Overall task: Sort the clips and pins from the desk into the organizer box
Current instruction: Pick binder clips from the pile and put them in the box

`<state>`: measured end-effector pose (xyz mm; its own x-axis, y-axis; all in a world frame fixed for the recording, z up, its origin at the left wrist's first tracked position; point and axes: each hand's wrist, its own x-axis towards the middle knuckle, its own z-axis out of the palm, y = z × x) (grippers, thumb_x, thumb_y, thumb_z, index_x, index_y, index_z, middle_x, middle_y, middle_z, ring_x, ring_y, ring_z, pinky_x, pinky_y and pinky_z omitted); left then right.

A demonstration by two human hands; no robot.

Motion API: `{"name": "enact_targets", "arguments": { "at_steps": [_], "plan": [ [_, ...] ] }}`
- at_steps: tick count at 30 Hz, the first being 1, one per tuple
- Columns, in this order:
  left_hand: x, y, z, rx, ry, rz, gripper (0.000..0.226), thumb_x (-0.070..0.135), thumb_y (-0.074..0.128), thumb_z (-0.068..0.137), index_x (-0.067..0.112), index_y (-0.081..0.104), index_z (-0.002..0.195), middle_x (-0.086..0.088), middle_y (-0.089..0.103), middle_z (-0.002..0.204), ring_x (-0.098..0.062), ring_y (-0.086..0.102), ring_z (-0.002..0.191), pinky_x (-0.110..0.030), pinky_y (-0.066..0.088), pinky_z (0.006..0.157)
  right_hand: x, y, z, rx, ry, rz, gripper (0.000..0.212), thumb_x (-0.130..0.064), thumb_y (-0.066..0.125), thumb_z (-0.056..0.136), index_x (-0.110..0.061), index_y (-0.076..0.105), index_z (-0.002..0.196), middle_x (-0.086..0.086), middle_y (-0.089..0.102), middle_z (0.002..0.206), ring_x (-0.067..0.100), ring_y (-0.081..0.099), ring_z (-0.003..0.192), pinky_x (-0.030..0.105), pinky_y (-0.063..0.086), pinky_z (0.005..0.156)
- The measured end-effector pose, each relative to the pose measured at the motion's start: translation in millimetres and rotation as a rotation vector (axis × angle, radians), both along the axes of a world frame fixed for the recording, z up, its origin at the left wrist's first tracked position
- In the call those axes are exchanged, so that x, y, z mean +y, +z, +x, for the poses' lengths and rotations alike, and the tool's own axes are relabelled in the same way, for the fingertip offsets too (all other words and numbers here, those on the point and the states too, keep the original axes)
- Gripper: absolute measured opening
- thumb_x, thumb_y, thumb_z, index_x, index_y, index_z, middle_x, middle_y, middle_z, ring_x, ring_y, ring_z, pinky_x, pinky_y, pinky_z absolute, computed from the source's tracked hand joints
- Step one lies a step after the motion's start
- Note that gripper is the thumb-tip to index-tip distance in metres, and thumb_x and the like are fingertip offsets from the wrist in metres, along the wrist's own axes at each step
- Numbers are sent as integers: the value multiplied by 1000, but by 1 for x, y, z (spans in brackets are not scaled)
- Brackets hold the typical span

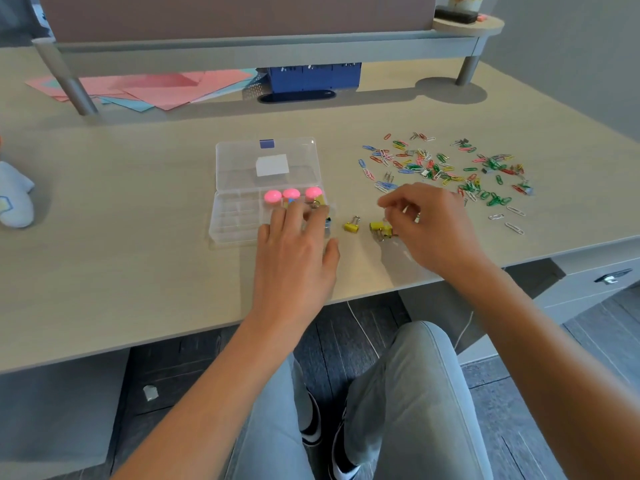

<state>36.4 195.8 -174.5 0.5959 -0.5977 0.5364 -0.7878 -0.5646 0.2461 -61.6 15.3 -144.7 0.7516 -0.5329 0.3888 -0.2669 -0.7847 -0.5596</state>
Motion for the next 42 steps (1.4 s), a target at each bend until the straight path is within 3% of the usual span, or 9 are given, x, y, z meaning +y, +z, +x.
{"name": "enact_targets", "arguments": {
  "at_steps": [5,10,16,20,23,30,33,37,42],
  "plan": [
    [-31,-2,-11,7,-135,22,22,18,65,88,9,70,107,-4,60,103,-27,55,96,-42,48,77,-14,-8,-28,58,-110,-19,18,-23,68,91,-23,77,108,-9,64,89,6,53,75,21,41,63],
    [-40,-7,-18,19,-175,90,13,18,60,92,10,70,94,-3,60,105,-27,53,92,-41,48,72,-15,-15,-35,31,-31,-42,27,-35,72,90,-26,76,115,-6,61,94,3,51,75,23,39,63],
    [-25,-6,-23,133,-162,-36,13,14,63,92,12,72,102,1,61,103,-23,56,96,-41,50,74,-22,-12,-23,123,65,-74,30,-37,72,88,-29,75,116,-6,56,97,10,52,85,21,36,64],
    [-31,0,-24,212,-98,-71,22,18,66,89,10,66,109,-2,55,108,-23,58,98,-39,51,74,-22,-12,-16,162,117,-91,29,-33,71,88,-26,76,116,-3,57,101,15,56,94,34,49,75],
    [-37,0,-25,228,-9,-54,27,24,69,88,5,68,106,-7,55,104,-28,57,99,-40,50,75,-22,-11,-13,180,125,-79,26,-34,72,87,-27,77,112,-1,58,101,16,57,94,36,50,77],
    [-36,-1,-25,221,16,-24,17,20,64,91,6,71,97,-7,56,97,-27,52,99,-39,48,80,-21,-11,-9,78,168,32,18,-27,79,82,-25,76,100,-7,63,98,-8,49,73,10,32,62],
    [-30,2,-24,234,23,-28,14,18,63,89,8,69,96,-6,57,98,-26,52,99,-42,50,80,-19,-11,-7,18,169,117,16,-24,81,81,-24,74,95,-11,68,90,-6,49,66,11,32,59],
    [-18,6,-25,214,42,19,18,18,61,86,13,67,102,-3,62,101,-25,53,101,-42,50,76,-18,-8,-2,-17,166,226,11,-21,81,81,-23,74,90,-28,60,64,4,42,57,17,34,57],
    [-1,3,-20,216,-8,26,28,11,61,88,9,69,115,-5,62,107,-27,52,101,-41,48,82,-5,-1,11,-71,216,274,15,-18,74,89,-24,75,103,-14,63,80,12,40,62,24,39,61]
  ]
}}
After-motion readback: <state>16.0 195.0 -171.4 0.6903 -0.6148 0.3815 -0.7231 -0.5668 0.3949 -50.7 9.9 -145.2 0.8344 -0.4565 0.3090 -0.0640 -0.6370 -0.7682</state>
